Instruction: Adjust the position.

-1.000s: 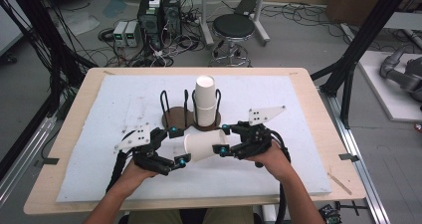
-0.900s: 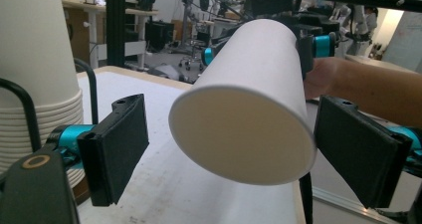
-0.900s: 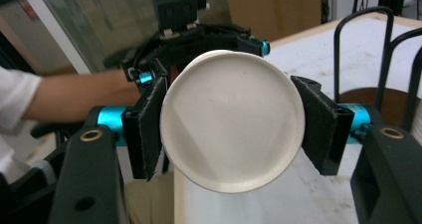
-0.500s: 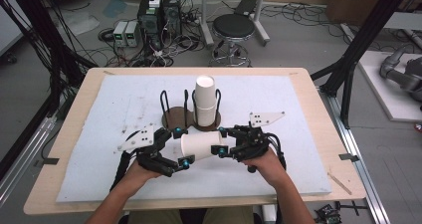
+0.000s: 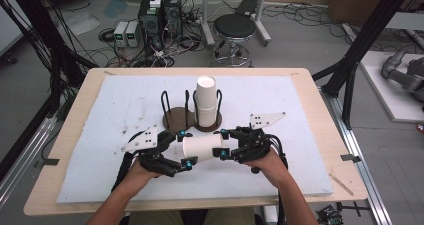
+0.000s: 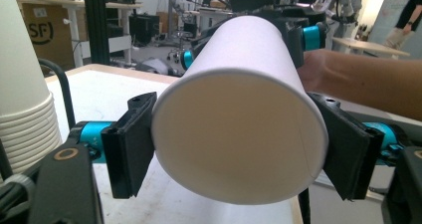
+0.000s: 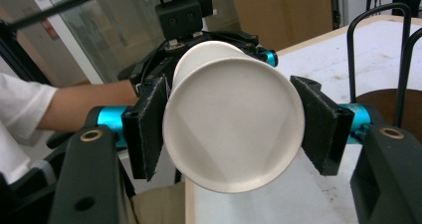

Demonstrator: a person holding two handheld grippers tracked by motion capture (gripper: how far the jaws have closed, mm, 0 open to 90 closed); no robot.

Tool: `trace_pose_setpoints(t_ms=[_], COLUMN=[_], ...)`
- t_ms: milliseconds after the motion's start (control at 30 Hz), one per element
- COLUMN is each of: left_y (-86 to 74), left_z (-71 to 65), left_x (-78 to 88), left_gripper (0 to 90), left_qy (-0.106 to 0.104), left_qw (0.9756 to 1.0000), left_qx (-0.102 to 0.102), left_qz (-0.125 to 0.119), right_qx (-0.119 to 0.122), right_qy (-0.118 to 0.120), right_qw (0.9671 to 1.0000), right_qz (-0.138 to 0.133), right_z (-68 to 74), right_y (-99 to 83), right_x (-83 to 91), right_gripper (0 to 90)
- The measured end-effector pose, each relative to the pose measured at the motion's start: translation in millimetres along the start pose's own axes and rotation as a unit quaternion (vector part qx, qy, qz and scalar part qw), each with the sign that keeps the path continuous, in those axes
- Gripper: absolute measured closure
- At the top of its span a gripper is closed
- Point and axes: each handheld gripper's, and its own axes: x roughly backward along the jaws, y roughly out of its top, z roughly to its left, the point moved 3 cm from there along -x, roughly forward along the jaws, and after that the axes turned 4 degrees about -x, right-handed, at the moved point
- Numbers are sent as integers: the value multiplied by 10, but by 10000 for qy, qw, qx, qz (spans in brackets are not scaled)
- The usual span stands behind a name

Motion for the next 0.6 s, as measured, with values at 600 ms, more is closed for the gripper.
trace_pose_setpoints(t_ms=[600], left_y=[68], left_z=[2], left_x=[24], left_gripper=[276], left_qy=[163], left_qw=[9970], left_qx=[-162], left_qz=[733], right_qx=[288], right_qy=[-657], right_qw=[9968], right_qz=[363], right_z=[90], right_y=[189], right_x=[46], right_gripper=[204])
